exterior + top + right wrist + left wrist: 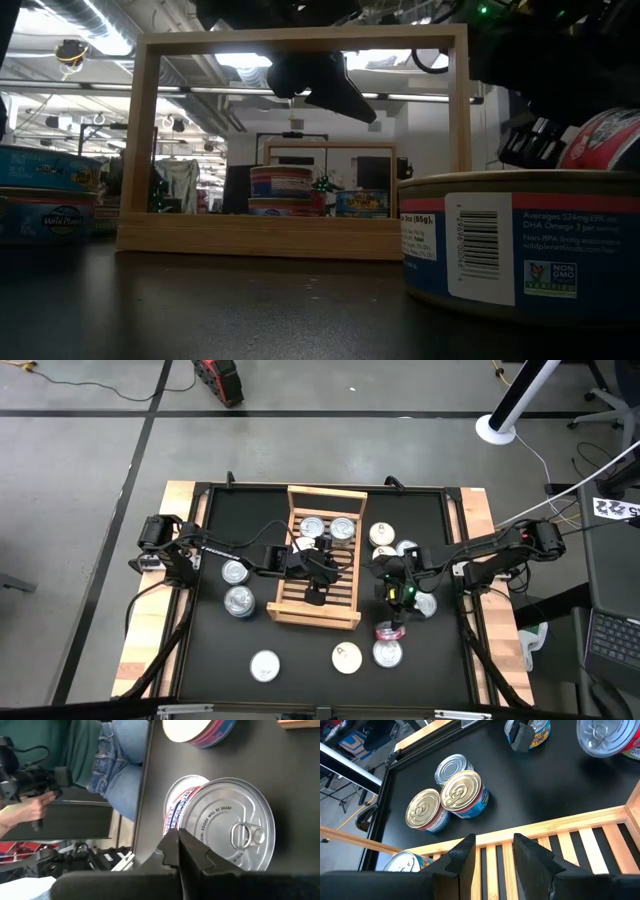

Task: Stack canned seafood by type on shelf
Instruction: Stack the red tuna can on top of the other red tuna cans on the shelf

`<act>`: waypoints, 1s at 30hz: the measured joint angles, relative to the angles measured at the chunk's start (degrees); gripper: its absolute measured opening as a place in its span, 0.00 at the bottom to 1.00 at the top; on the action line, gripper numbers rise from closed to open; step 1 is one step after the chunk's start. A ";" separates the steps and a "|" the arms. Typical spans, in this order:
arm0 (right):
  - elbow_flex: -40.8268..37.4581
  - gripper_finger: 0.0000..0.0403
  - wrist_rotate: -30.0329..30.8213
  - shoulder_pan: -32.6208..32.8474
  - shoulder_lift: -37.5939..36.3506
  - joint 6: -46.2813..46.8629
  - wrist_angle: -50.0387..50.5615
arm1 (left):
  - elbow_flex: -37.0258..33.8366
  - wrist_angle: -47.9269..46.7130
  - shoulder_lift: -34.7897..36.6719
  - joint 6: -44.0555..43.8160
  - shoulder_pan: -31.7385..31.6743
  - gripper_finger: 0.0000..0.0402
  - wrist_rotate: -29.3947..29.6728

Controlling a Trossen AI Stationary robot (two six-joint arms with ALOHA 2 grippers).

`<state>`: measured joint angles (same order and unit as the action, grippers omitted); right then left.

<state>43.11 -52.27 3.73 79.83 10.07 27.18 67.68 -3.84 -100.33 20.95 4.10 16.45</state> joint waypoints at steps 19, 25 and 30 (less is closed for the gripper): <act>-0.02 0.00 -4.36 0.00 5.88 -2.24 -0.05 | 0.00 -0.07 0.00 -1.39 0.00 0.32 0.00; -0.02 0.00 -4.18 0.00 6.01 -1.07 -0.09 | 0.00 -0.07 0.00 -1.44 0.00 0.32 0.00; -0.02 0.02 -3.73 0.00 6.01 -0.89 -0.15 | 0.00 -0.04 0.00 -1.47 0.00 0.32 0.00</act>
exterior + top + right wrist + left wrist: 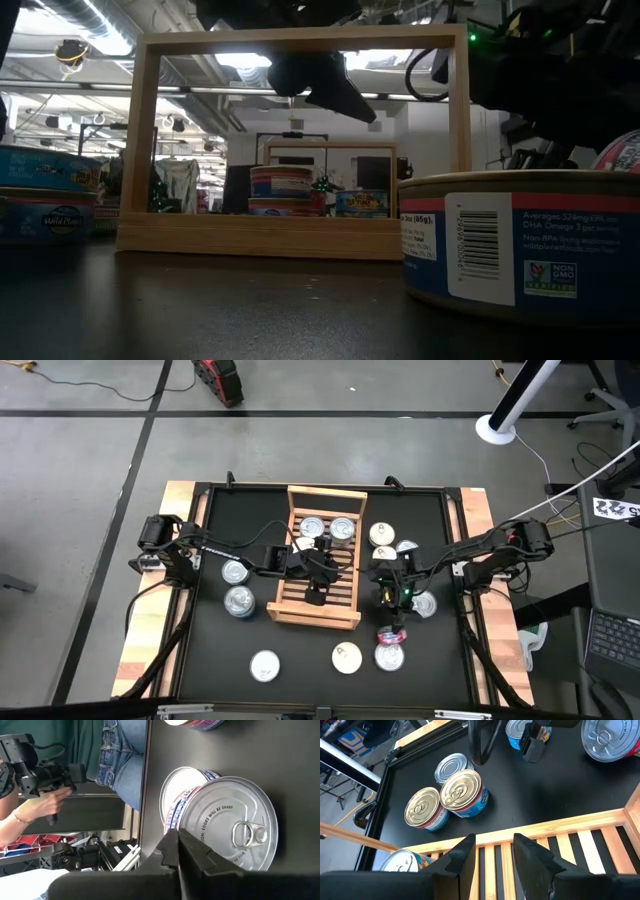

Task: Stack canned seafood by type on shelf
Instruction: Stack the red tuna can on top of the other red tuna cans on the shelf

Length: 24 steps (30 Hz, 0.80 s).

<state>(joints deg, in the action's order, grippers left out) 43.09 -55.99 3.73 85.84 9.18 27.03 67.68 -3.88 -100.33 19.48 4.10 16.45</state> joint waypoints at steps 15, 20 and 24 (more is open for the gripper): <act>0.07 0.48 6.93 0.00 -0.02 -0.01 0.03 | 0.00 0.00 0.00 0.00 0.00 0.32 0.00; 0.02 0.53 6.44 0.00 -0.02 -0.22 0.17 | 0.00 0.00 0.00 -0.01 0.00 0.32 0.00; 0.02 0.53 6.01 -0.11 -0.11 -0.25 0.20 | 0.00 0.00 0.00 -0.01 0.00 0.32 0.00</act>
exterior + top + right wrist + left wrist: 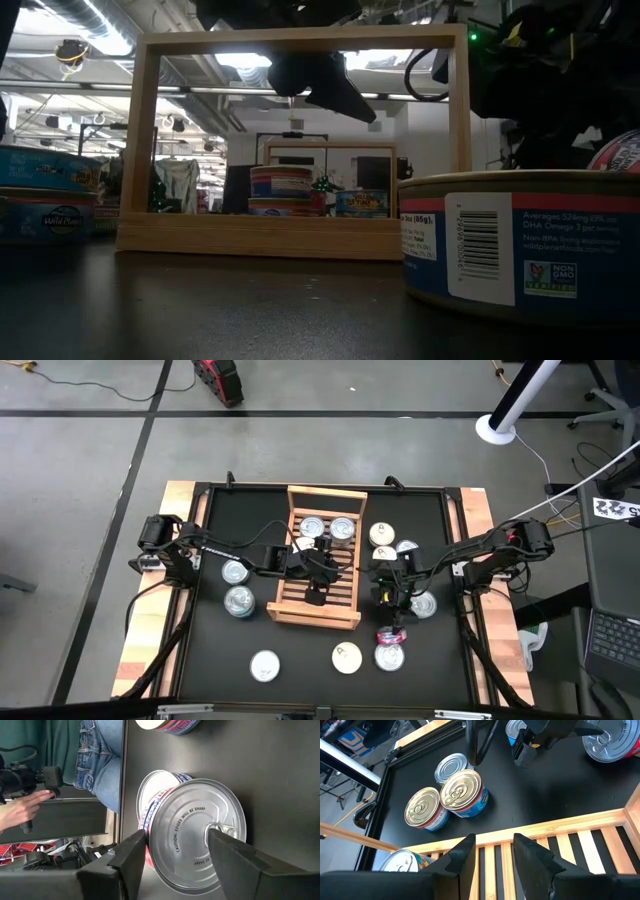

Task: Stack canned seafood by type on shelf
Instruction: Stack the red tuna can on top of the other red tuna cans on the shelf

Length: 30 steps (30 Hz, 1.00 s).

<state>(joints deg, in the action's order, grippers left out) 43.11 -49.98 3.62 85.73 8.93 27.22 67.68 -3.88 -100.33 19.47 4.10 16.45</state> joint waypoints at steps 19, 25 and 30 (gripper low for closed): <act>-0.02 0.53 3.87 -5.13 -2.32 -1.95 3.05 | 0.00 -0.10 0.00 0.04 0.00 0.32 0.01; -0.02 0.53 3.88 -6.59 -2.41 -3.15 2.92 | 0.00 -0.12 0.00 0.04 0.00 0.32 0.00; -0.02 0.53 3.59 -6.69 -4.17 -4.92 2.92 | 0.00 -0.15 0.00 0.02 -0.01 0.32 0.00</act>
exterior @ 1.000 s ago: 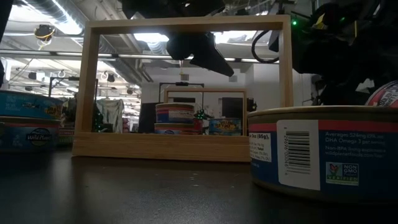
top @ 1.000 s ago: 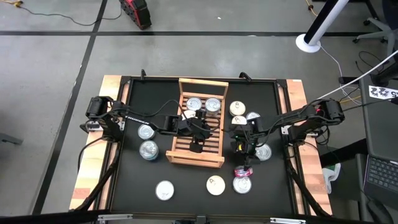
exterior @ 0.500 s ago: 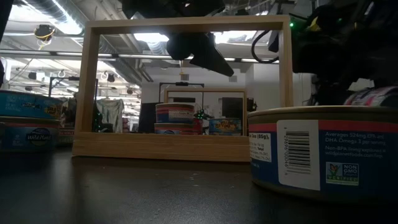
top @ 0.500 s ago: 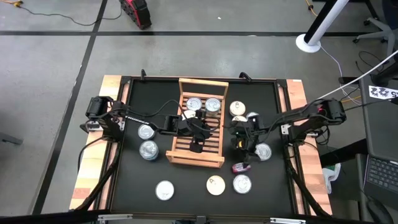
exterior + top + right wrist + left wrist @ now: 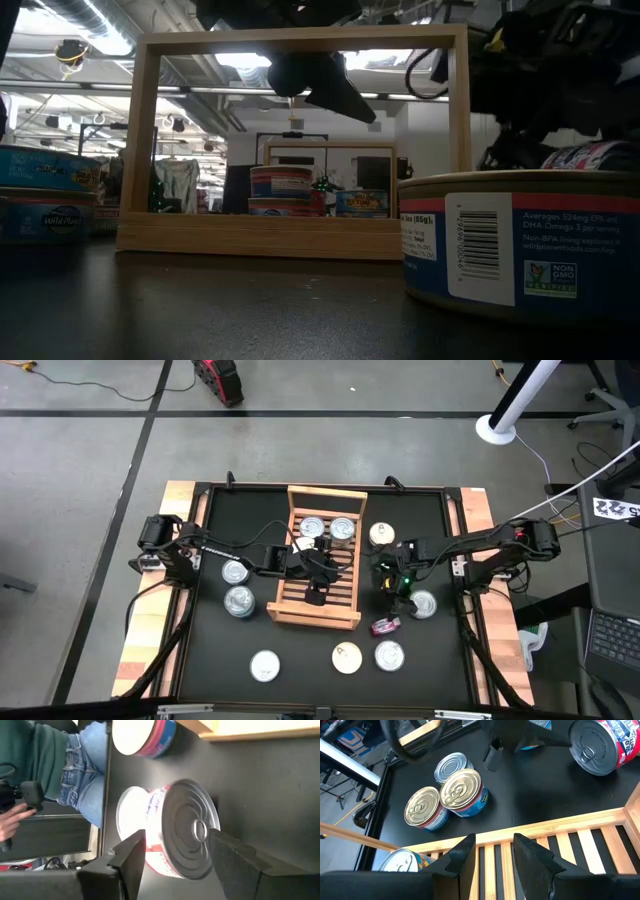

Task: Stack canned seafood by type on shelf
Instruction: Stack the red tuna can on top of the other red tuna cans on the shelf

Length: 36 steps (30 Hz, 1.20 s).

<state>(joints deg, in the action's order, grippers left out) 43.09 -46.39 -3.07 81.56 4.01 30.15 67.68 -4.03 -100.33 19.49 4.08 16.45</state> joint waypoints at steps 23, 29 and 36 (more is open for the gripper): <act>0.04 0.53 27.09 9.99 -19.21 11.57 -0.28 | 0.00 0.00 0.00 -0.29 0.01 0.32 0.00; 0.04 0.53 38.25 18.39 -19.26 10.69 -0.45 | 0.00 0.00 0.00 -0.29 0.01 0.32 0.00; 0.04 0.53 39.89 26.29 -18.87 10.71 -0.54 | 0.00 0.00 0.00 -0.27 -0.01 0.32 0.02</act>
<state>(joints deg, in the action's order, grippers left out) 43.13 -6.50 23.21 62.69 14.72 29.60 67.68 -4.03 -100.33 19.22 4.08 16.47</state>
